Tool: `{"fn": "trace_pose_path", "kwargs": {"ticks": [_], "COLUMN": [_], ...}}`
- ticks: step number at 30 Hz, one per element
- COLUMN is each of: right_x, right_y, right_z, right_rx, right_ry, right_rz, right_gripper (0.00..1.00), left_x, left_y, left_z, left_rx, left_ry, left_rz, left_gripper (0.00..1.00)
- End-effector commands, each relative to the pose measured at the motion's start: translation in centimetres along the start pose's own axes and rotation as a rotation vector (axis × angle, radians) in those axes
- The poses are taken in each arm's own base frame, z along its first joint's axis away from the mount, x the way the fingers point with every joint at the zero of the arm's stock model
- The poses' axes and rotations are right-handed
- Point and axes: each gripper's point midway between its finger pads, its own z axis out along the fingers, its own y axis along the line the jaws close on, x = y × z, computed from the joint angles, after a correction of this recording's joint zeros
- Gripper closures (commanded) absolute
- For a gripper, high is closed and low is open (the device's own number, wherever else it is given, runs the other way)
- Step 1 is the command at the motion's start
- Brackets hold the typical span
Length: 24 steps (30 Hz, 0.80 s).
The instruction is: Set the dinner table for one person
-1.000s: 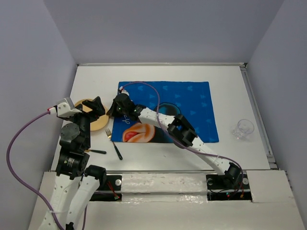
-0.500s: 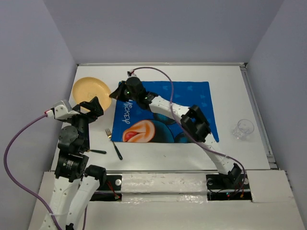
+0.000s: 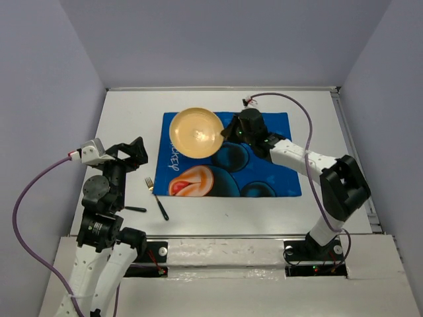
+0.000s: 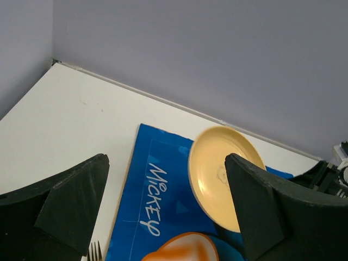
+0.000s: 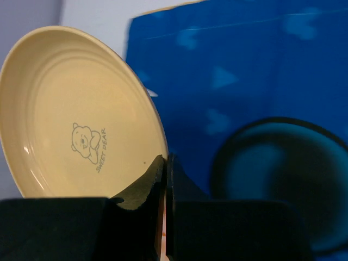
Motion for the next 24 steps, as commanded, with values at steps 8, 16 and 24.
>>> {"fn": "trace_pose_path", "kwargs": {"ticks": [8,16,24], "right_x": [-2.6,-0.8,0.6], "right_y": [-12.3,-16.3,-18.0], "right_z": [-4.1,-3.1,-2.9], "right_rx": [0.255,0.338,0.398], "right_ry": [-0.026,0.054,0.069], "right_rz": [-0.055,-0.034,-0.008], "right_gripper": [1.00,1.00,1.00], "left_x": [-0.7,-0.8,-0.8], "left_y": [-1.2,-1.2,-1.3], "left_z": [-0.3,-0.3,-0.4], "left_rx": [0.064,0.065,0.070], "left_ry": [-0.030,-0.034,-0.032], "left_rz": [-0.018,-0.021,-0.022], "left_gripper": [0.01,0.01,0.01]}}
